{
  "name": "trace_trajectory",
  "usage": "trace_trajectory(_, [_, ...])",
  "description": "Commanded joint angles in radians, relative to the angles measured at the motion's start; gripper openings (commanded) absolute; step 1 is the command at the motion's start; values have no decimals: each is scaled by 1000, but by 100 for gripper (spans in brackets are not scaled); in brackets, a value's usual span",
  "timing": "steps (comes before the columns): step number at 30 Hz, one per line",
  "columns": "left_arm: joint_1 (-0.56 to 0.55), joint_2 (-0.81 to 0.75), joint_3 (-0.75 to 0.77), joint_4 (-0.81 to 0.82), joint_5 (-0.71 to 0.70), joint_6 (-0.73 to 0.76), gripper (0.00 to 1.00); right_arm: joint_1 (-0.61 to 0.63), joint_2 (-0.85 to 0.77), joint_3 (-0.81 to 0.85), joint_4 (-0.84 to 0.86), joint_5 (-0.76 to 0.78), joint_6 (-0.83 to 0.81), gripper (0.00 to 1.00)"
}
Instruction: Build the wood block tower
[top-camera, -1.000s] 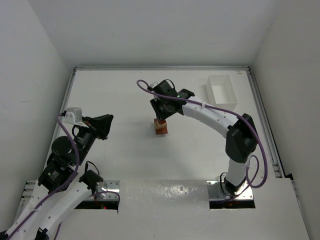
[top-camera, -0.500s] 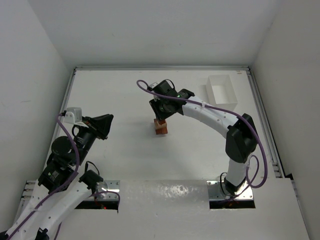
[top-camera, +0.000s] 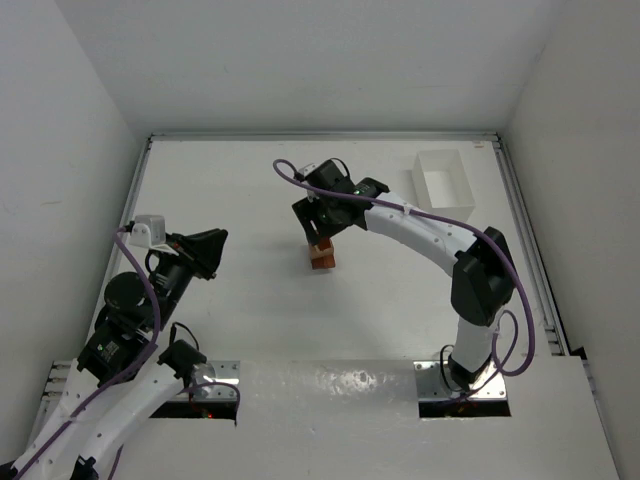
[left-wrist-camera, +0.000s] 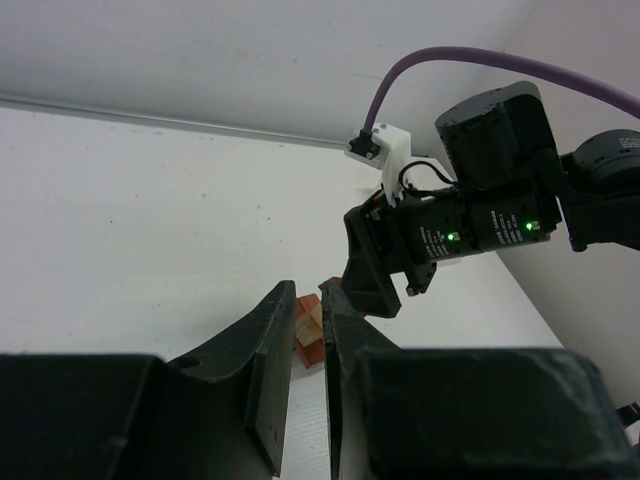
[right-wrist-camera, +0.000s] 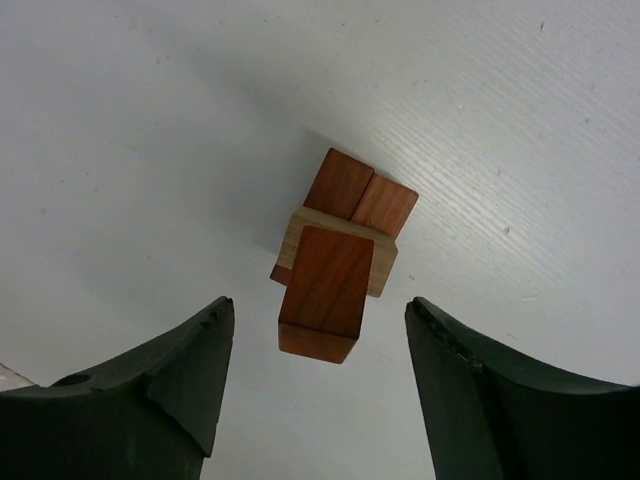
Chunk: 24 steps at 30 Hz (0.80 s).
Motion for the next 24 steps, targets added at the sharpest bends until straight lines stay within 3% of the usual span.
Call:
trace_trajectory(1, [16, 9, -1, 37, 15, 15, 15, -9, -61, 18, 69, 28, -5, 69])
trace_trajectory(6, [14, 26, 3, 42, 23, 19, 33, -7, -279, -122, 269, 117, -22, 99])
trace_trajectory(11, [16, 34, 23, 48, -3, 13, 47, -7, -637, -503, 620, 318, -82, 99])
trace_trajectory(16, [16, 45, 29, 65, -19, 6, 53, -9, -947, -758, 635, 541, -90, 99])
trace_trajectory(19, [17, 66, 34, 54, -40, -13, 50, -9, -1008, -879, 611, 582, -73, 99])
trace_trajectory(24, [16, 75, 23, 62, -57, -40, 52, -9, -972, -886, 525, 527, -33, 99])
